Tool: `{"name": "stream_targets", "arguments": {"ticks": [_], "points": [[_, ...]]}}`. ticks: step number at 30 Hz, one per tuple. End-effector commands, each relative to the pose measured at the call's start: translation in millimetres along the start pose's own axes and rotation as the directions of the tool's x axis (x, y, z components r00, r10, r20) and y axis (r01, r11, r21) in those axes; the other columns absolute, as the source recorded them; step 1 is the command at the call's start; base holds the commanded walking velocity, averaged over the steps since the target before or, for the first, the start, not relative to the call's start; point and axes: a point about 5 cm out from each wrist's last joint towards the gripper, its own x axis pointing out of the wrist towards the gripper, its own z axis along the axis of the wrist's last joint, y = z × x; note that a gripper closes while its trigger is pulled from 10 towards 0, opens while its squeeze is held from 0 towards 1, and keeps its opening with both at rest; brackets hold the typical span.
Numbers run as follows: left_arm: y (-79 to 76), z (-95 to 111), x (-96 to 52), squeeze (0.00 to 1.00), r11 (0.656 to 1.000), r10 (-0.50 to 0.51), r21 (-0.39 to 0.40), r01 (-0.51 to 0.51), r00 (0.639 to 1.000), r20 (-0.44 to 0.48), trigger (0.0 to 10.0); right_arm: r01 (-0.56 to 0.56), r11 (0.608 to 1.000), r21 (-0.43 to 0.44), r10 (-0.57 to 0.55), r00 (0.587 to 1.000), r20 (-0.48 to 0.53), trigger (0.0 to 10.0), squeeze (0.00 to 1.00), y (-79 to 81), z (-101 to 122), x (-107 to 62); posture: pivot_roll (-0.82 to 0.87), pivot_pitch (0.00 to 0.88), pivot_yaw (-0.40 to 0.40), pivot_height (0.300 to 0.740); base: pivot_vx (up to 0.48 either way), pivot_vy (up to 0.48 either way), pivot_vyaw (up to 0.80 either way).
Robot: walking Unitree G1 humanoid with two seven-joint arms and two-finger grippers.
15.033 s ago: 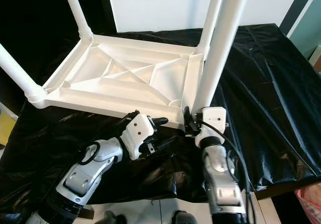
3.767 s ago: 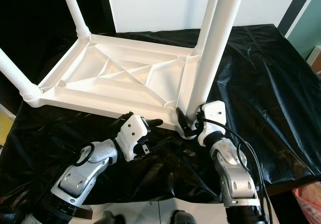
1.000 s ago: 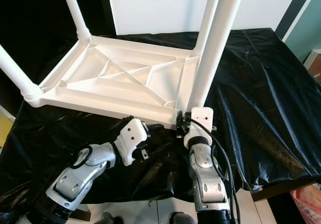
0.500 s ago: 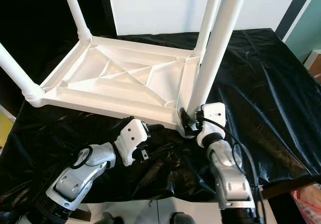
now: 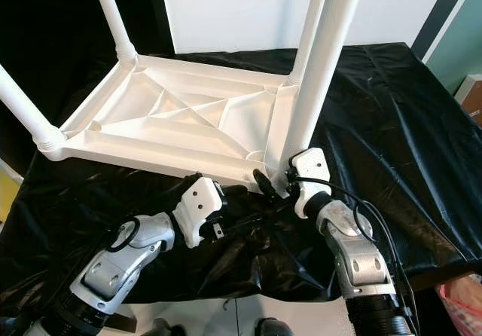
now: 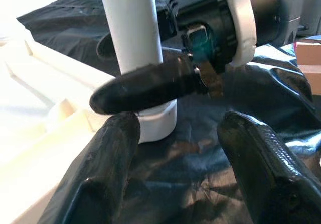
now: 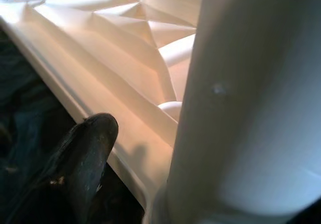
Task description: Building children table
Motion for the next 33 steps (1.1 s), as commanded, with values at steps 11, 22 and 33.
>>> {"name": "stream_targets", "arguments": {"ticks": [11, 22, 33], "points": [[-4.6, -2.6, -1.5, 0.0, 0.998, -0.057, -0.01, 0.057, 0.998, -0.009, 10.0, -0.068, 0.998, -0.006, 0.068, 0.996, -0.06, 1.3, 0.0, -3.2, -17.3, 2.1, -0.13, 0.109, 0.029, 0.74, 0.0, 0.0, 0.0], [-5.1, -2.6, -0.4, 0.0, 0.998, -0.064, -0.009, 0.064, 0.998, -0.008, 10.0, 0.048, 0.999, 0.025, -0.047, 0.997, -0.064, 10.0, 0.0, -1.7, -20.6, -1.1, -0.14, 0.112, 0.03, 0.74, 0.0, 0.0, 0.0], [-4.6, -2.5, 0.1, 0.0, 0.998, -0.069, -0.007, 0.069, 0.998, -0.007, 10.0, 0.282, 0.958, 0.048, -0.276, 0.955, -0.104, 10.0, 0.0, 9.0, -24.5, 0.3, -0.15, 0.111, 0.036, 0.74, 0.0, 0.0, 0.0]]}}
